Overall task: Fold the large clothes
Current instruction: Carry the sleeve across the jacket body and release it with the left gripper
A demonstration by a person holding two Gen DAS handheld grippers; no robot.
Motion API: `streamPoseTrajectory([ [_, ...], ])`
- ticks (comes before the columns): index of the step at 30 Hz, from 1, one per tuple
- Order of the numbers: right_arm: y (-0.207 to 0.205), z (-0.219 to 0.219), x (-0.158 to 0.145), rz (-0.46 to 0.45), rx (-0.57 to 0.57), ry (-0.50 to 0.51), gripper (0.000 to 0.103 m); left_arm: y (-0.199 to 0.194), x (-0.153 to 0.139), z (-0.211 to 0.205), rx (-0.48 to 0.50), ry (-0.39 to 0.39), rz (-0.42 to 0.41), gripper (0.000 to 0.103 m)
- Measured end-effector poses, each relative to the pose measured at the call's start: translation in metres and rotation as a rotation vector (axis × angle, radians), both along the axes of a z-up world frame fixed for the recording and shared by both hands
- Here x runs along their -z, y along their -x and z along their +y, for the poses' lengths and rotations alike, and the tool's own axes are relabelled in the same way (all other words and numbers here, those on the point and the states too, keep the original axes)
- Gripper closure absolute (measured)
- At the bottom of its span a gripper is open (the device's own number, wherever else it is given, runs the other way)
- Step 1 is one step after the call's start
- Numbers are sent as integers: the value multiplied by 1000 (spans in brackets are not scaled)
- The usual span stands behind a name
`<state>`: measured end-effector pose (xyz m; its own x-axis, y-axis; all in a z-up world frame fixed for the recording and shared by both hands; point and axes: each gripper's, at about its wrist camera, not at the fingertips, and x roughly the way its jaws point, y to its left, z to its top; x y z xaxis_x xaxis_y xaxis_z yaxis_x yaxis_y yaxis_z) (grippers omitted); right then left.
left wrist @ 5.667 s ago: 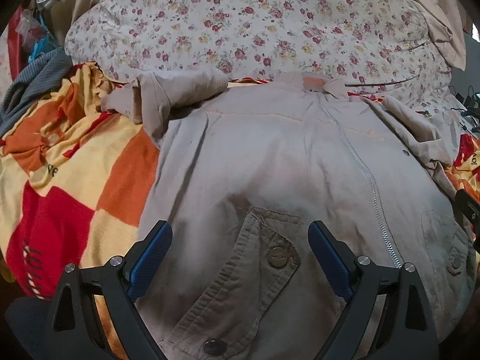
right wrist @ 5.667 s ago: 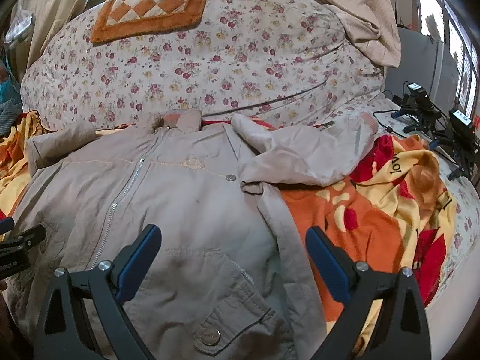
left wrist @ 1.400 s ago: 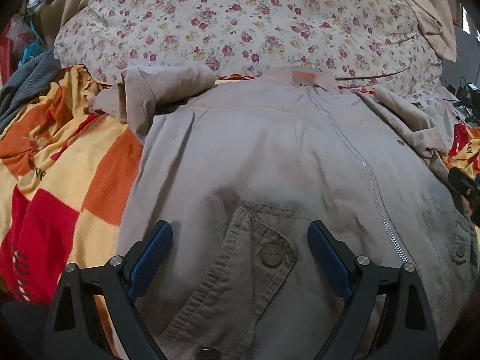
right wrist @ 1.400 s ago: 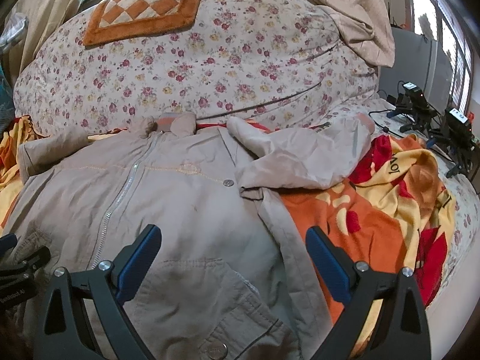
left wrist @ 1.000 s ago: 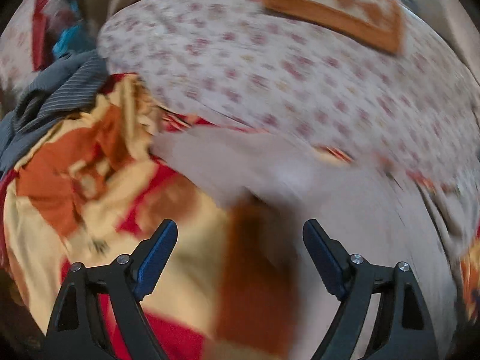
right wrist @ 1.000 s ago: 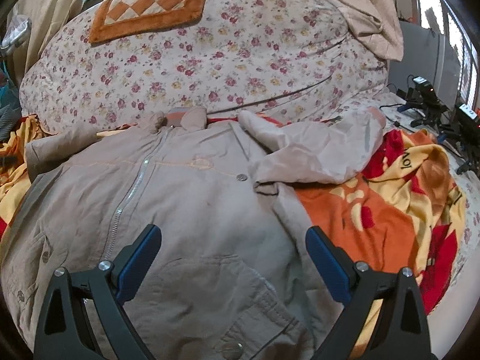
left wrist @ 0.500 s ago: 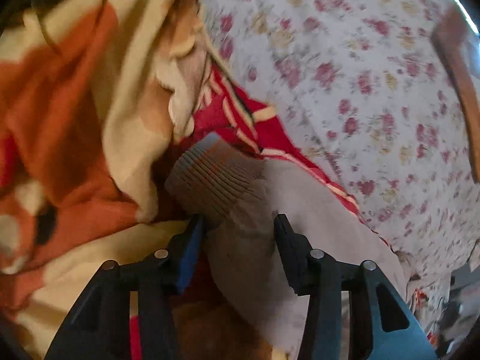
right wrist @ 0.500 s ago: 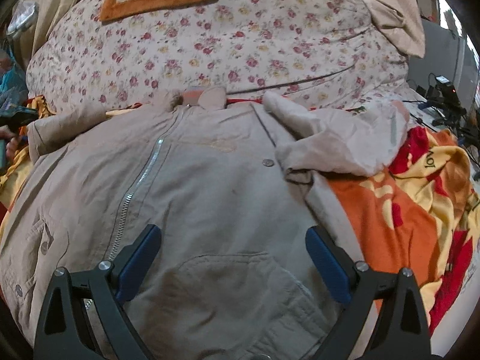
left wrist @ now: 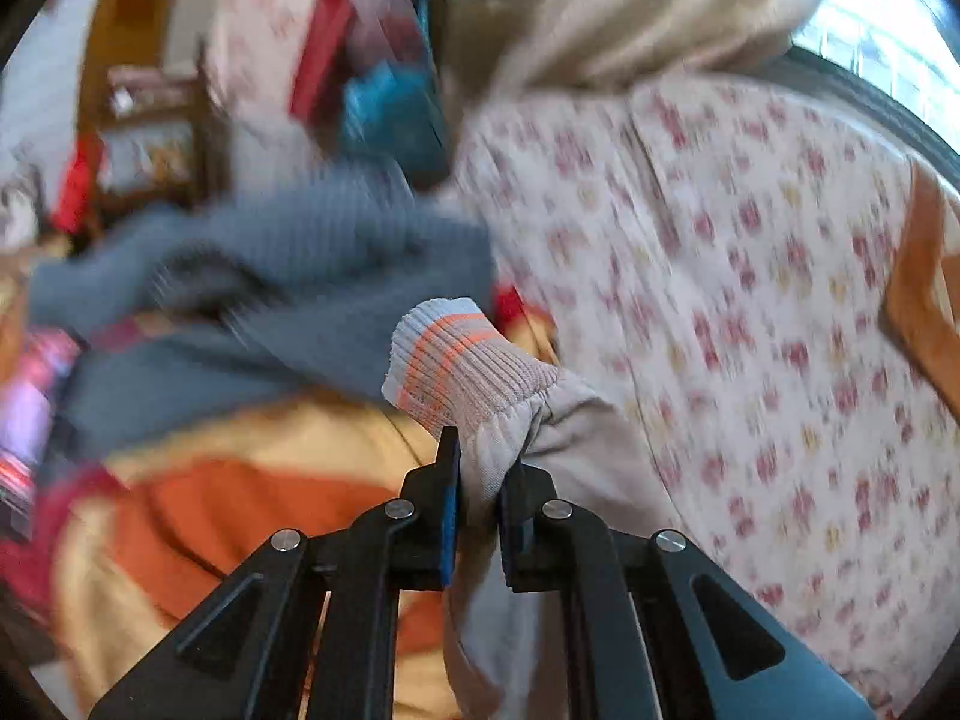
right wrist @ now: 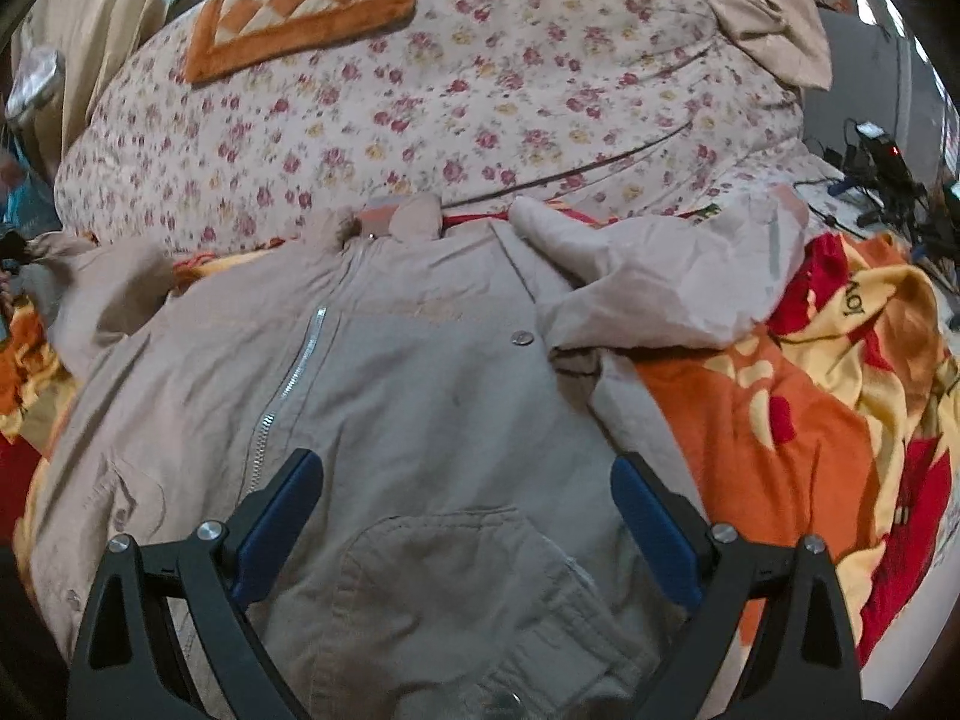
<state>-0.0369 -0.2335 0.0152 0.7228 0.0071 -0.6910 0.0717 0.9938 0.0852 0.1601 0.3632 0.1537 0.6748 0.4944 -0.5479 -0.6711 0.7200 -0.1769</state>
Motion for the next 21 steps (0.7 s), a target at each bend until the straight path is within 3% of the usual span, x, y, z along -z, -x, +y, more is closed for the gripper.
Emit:
streamPoseTrajectory([
  [5, 16, -16, -17, -52, 13, -21, 4, -9, -9, -73, 208, -77, 45, 103],
  [8, 25, -28, -24, -65, 31, -25, 4, -25, 12, -162, 388, -88, 73, 103],
  [11, 37, -43, -28, -82, 61, -14, 4, -33, 45, -273, 576, -50, 112, 103],
  [15, 47, -66, -30, -92, 109, -20, 4, -39, 88, -397, 736, -6, 172, 103],
  [21, 56, -101, -25, -89, 175, -51, 4, -25, 138, -528, 905, 85, 235, 103],
])
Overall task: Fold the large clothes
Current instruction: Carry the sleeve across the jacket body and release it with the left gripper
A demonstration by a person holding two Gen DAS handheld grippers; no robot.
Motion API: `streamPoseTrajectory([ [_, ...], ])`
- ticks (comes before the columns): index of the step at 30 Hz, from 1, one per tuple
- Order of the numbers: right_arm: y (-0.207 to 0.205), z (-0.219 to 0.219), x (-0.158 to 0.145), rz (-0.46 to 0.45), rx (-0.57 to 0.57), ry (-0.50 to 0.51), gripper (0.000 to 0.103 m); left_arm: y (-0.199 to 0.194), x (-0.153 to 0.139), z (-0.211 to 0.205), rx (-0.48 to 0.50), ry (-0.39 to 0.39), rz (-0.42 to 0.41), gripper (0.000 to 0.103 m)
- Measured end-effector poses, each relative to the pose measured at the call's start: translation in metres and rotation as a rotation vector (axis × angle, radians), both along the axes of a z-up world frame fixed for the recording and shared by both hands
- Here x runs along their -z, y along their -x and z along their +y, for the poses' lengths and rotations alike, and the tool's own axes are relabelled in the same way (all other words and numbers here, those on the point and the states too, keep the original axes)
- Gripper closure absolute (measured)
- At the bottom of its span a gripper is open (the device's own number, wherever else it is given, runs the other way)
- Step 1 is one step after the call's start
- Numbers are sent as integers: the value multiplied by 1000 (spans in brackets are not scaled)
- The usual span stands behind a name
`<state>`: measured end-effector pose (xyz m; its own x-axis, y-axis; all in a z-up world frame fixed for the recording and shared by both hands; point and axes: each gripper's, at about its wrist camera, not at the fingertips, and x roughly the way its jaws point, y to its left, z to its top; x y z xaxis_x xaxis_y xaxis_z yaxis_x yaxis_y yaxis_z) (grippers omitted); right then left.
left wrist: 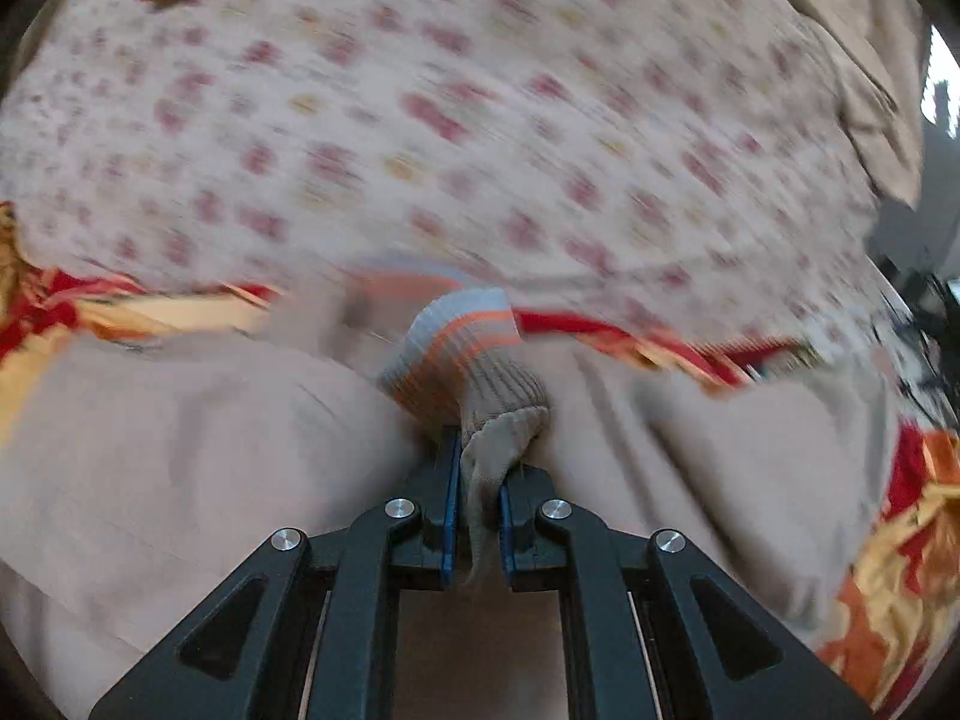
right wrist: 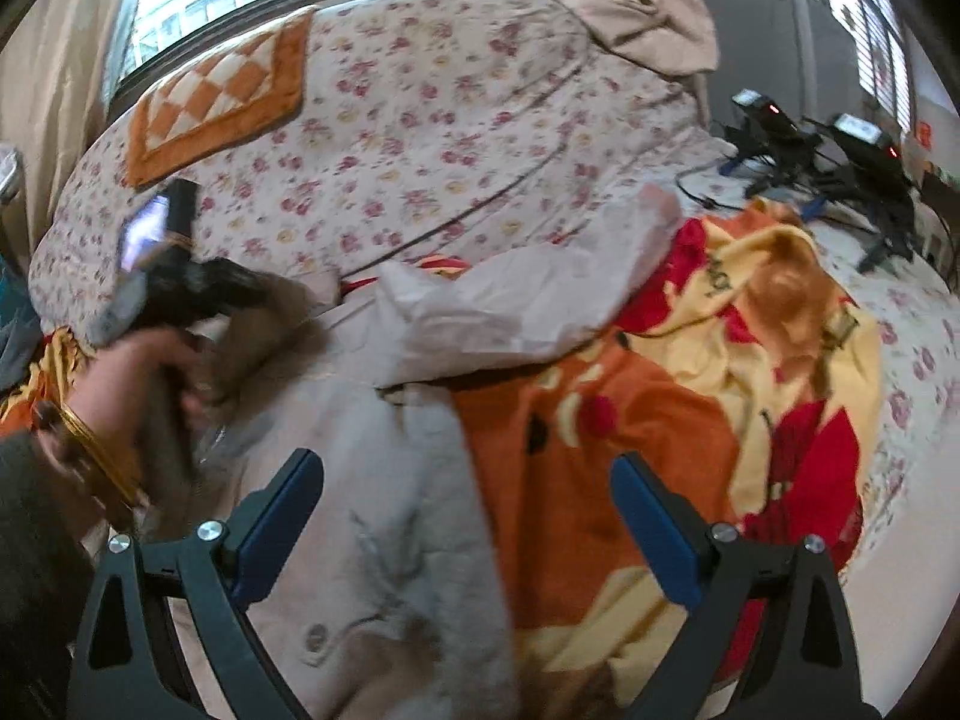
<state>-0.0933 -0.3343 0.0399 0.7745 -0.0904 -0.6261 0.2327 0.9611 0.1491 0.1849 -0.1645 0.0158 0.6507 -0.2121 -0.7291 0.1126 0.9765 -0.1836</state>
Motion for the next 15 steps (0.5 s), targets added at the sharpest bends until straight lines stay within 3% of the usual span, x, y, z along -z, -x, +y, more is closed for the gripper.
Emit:
streamPoseTrajectory([
  [4, 3, -18, 4, 6, 35, -30, 4, 7, 17, -29, 49, 3, 53, 102],
  [6, 5, -22, 3, -4, 46, -42, 4, 11, 18, -27, 74, 31, 70, 93],
  [8, 5, -22, 2, -9, 41, -46, 4, 15, 19, -17, 114, 99, 98, 71],
  [12, 2, -18, 0, -15, 38, -49, 4, 32, 14, -6, 215, 181, 153, 70],
  [15, 1, -14, -2, -22, 43, -39, 4, 48, 6, 7, 236, 164, 146, 70],
])
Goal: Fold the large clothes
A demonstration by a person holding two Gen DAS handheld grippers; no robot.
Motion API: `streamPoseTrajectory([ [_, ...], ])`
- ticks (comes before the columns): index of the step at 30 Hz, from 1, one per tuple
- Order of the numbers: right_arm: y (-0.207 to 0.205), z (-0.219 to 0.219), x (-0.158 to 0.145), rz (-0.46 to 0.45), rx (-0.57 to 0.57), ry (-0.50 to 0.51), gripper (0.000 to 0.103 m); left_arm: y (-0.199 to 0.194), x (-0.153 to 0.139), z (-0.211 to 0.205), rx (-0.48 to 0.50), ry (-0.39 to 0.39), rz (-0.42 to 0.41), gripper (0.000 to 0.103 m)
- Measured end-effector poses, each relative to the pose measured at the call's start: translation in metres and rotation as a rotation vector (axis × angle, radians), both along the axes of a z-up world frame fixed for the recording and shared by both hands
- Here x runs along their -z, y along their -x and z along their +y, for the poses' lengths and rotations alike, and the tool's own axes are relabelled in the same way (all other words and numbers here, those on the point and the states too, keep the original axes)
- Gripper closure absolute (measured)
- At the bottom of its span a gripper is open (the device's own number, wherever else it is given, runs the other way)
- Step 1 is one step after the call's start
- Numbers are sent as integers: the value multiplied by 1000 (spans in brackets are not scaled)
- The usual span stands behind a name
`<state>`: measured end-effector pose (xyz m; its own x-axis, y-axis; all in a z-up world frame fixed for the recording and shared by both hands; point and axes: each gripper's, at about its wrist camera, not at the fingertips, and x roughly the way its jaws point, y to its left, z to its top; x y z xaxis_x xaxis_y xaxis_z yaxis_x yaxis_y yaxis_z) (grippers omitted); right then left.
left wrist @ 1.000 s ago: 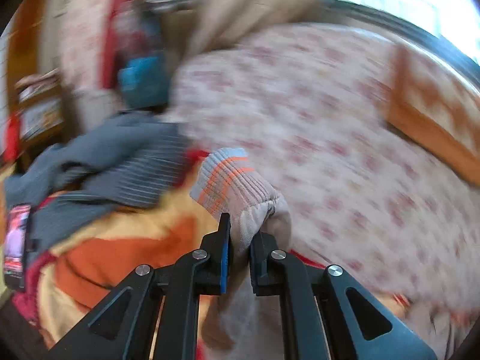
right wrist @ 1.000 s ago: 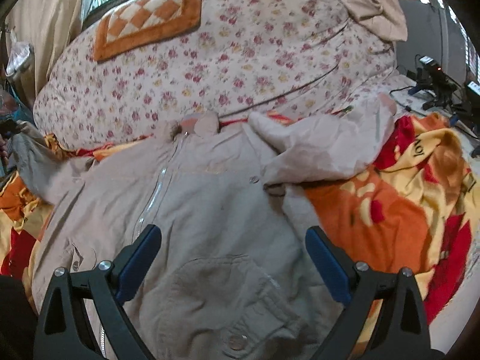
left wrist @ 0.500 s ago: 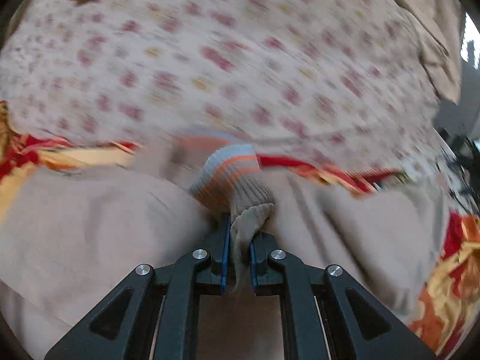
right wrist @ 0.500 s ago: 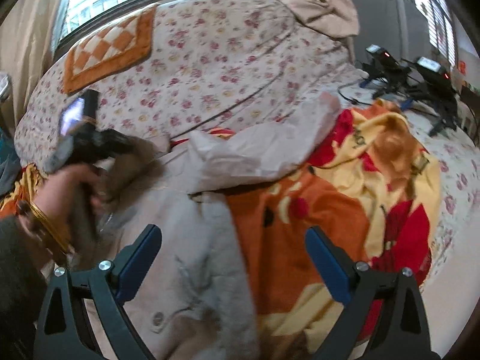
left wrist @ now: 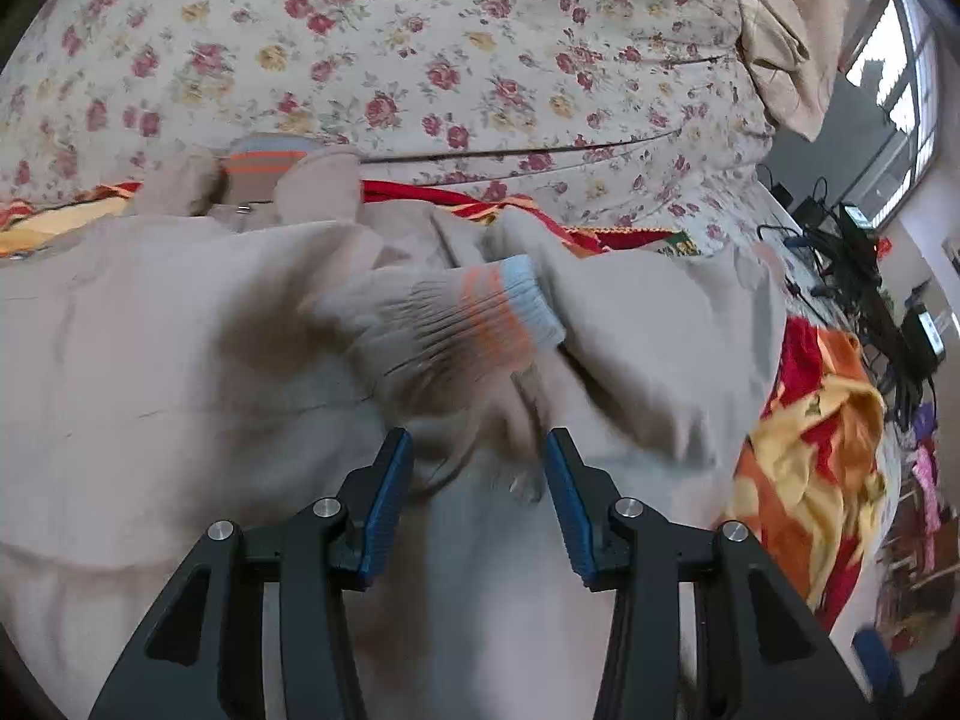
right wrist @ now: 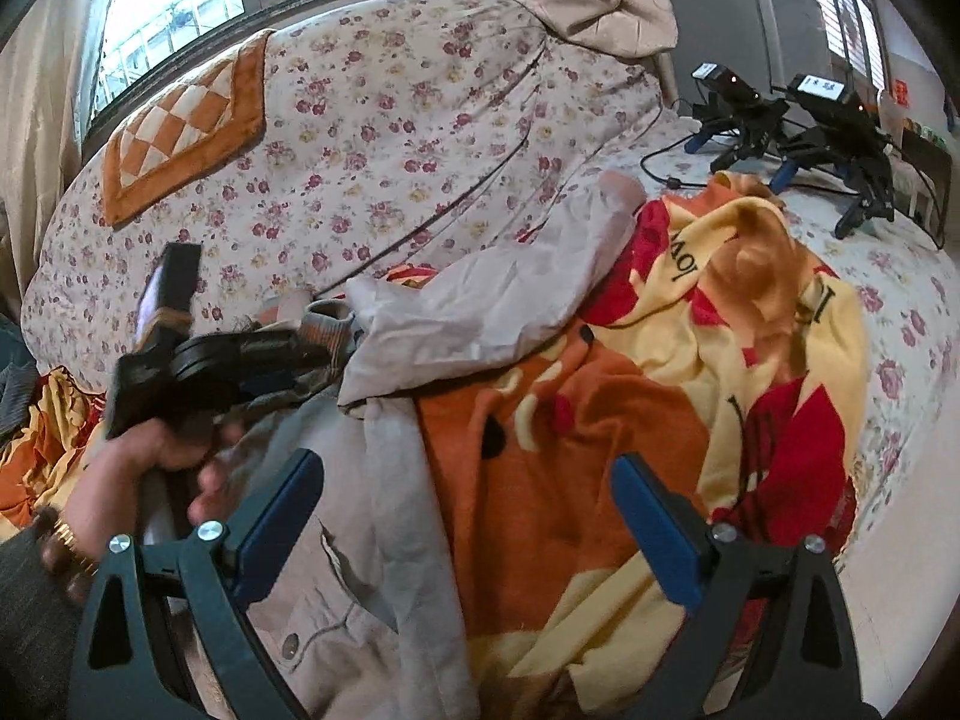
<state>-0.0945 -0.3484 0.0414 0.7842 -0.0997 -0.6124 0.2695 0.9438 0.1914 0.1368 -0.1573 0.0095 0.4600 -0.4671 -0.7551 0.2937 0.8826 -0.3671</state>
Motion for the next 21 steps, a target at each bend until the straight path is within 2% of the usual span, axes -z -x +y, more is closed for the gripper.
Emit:
streamPoseTrajectory([
  [2, 0, 2, 0, 0, 6, 11, 4, 5, -10, 21, -24, -5, -25, 70],
  [4, -1, 5, -1, 2, 10, 23, 4, 6, -23, 53, -79, -30, -84, 71],
  [5, -2, 6, -1, 1, 12, 28, 4, 5, -28, 76, -125, -60, -120, 70],
  [7, -3, 13, -2, -2, 7, 46, 4, -1, -30, 113, -216, -136, -139, 71],
  [9, -7, 22, -4, -14, -17, 59, 4, -11, -21, 161, -332, -261, -120, 71],
  [11, -20, 36, -11, -24, -63, 77, 4, -15, -9, 192, -379, -329, -85, 74],
  [13, -39, 48, -23, -49, -109, 98, 4, -20, 11, 216, -386, -386, -15, 74],
  [14, -49, 56, -31, -67, -135, 116, 4, -21, 20, 222, -369, -384, 9, 74],
  [16, -84, 79, -42, -75, -238, 183, 4, -13, 23, 228, -343, -347, -41, 74],
  [18, -130, 100, -41, -51, -294, 234, 4, -6, 25, 230, -337, -323, -71, 74],
  [21, -196, 124, -22, 44, -415, 167, 6, -8, 25, 234, -342, -303, -65, 73],
])
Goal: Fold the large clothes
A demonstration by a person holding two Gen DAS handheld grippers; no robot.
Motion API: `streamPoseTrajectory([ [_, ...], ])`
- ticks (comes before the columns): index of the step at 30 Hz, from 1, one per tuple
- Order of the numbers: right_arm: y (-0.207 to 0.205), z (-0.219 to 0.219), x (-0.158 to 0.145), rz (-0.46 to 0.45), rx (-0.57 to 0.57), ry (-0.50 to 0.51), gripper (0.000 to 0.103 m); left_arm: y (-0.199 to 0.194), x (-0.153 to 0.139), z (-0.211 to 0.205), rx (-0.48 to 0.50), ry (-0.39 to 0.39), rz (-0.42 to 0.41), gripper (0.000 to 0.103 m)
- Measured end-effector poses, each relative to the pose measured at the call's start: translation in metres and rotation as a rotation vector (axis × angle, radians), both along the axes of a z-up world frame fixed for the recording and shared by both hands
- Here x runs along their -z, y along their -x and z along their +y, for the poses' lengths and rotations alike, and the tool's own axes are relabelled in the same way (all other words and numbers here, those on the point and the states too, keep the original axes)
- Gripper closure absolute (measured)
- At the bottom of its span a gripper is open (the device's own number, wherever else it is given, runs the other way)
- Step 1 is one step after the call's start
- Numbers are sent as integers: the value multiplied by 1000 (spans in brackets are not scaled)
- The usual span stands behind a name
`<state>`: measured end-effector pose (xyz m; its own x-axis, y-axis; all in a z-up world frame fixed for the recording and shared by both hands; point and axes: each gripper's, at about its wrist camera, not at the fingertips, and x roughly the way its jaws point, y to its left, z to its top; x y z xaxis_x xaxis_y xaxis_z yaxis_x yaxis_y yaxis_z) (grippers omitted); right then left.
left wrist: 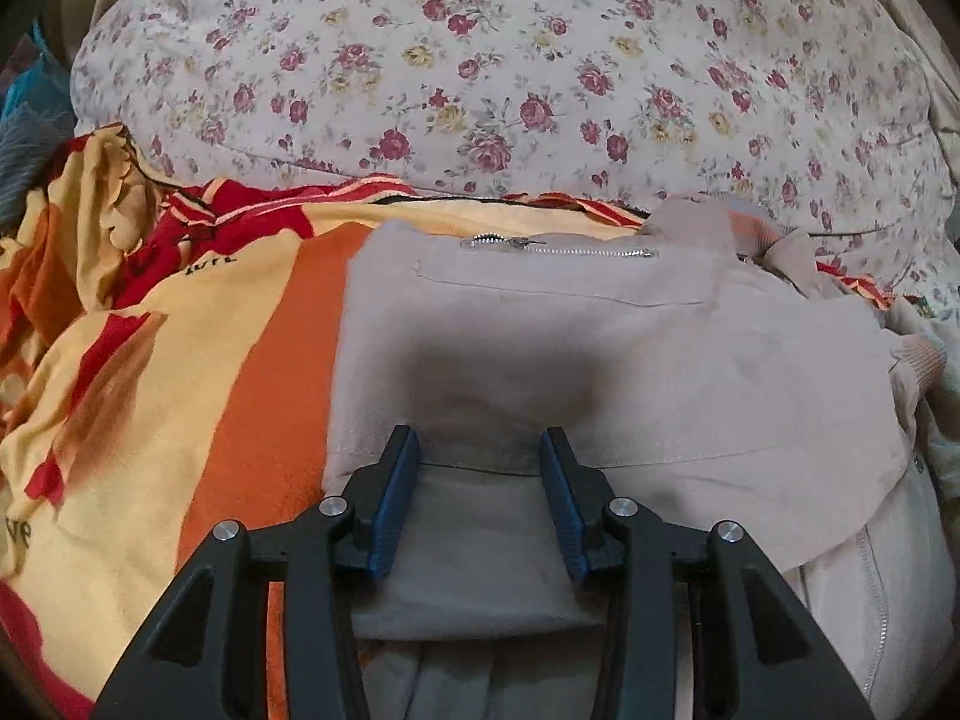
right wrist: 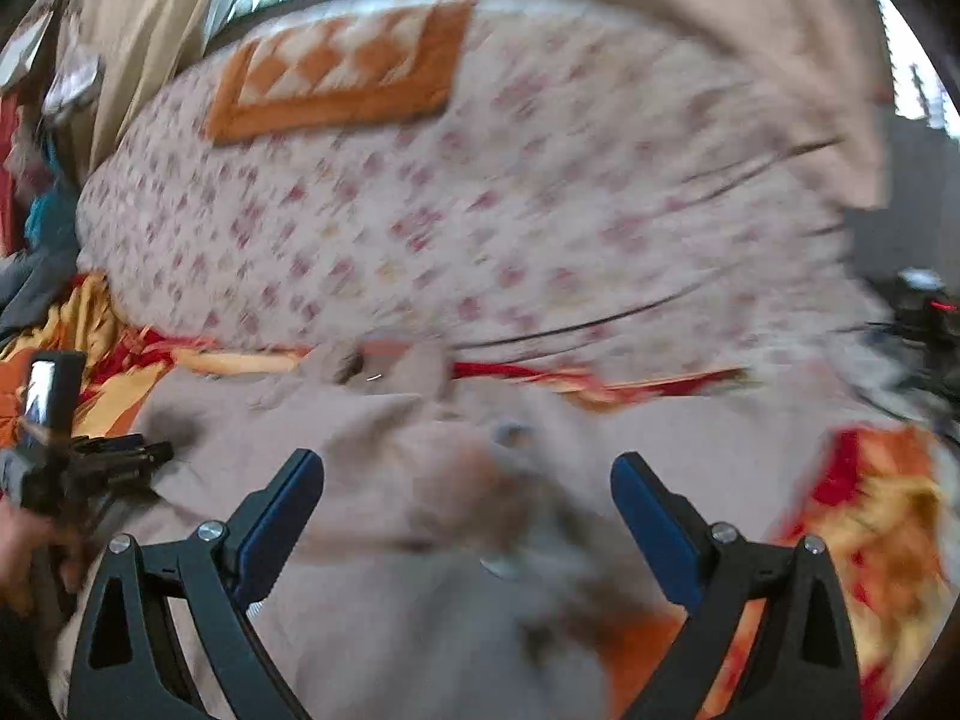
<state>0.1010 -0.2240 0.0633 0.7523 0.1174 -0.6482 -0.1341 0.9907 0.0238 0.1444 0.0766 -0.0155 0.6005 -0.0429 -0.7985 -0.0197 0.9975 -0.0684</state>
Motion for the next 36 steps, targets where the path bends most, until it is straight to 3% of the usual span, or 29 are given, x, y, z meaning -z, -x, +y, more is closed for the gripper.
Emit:
streamPoseTrajectory([
  [4, -56, 22, 41, 51, -112, -13, 18, -3, 1, 5, -28, 33, 5, 69],
  [6, -72, 7, 65, 94, -9, 27, 27, -6, 1, 2, -36, 29, 10, 67],
  [8, -76, -22, 86, 160, 148, 54, 29, -8, 2, -1, -40, 27, 14, 63],
  [10, -79, -50, 102, 253, 220, -38, 24, -10, 2, -3, -50, 41, 23, 57],
  [12, -80, -62, 103, 263, 229, -110, 20, -10, 2, -6, -51, 34, 24, 54],
  [16, -86, -49, 109, 304, 191, -46, 4, -8, 3, -11, -42, 15, 13, 49],
  [22, -87, -50, 110, 322, 172, -44, 2, -7, 3, -8, -48, 35, 10, 49],
  [24, -85, -50, 107, 311, 178, -44, 2, -8, 2, -8, -49, 31, 16, 49],
  [26, -82, -46, 98, 271, 199, -21, 17, -8, 2, -9, -50, 28, 18, 49],
  [28, -70, -33, 72, 168, 183, 18, 24, -9, 2, -9, -52, 26, 22, 49],
  [31, -48, -4, 37, -20, 105, 77, 22, -10, 2, -9, -56, 24, 27, 49],
  [33, -41, 11, 31, -73, 22, 87, 16, -10, 3, -9, -56, 20, 28, 49],
  [35, -47, 20, 39, -48, -30, 85, 17, -10, 3, -10, -54, 14, 28, 49],
  [36, -56, 18, 49, 11, -20, 82, 17, -10, 3, -9, -54, 14, 27, 49],
])
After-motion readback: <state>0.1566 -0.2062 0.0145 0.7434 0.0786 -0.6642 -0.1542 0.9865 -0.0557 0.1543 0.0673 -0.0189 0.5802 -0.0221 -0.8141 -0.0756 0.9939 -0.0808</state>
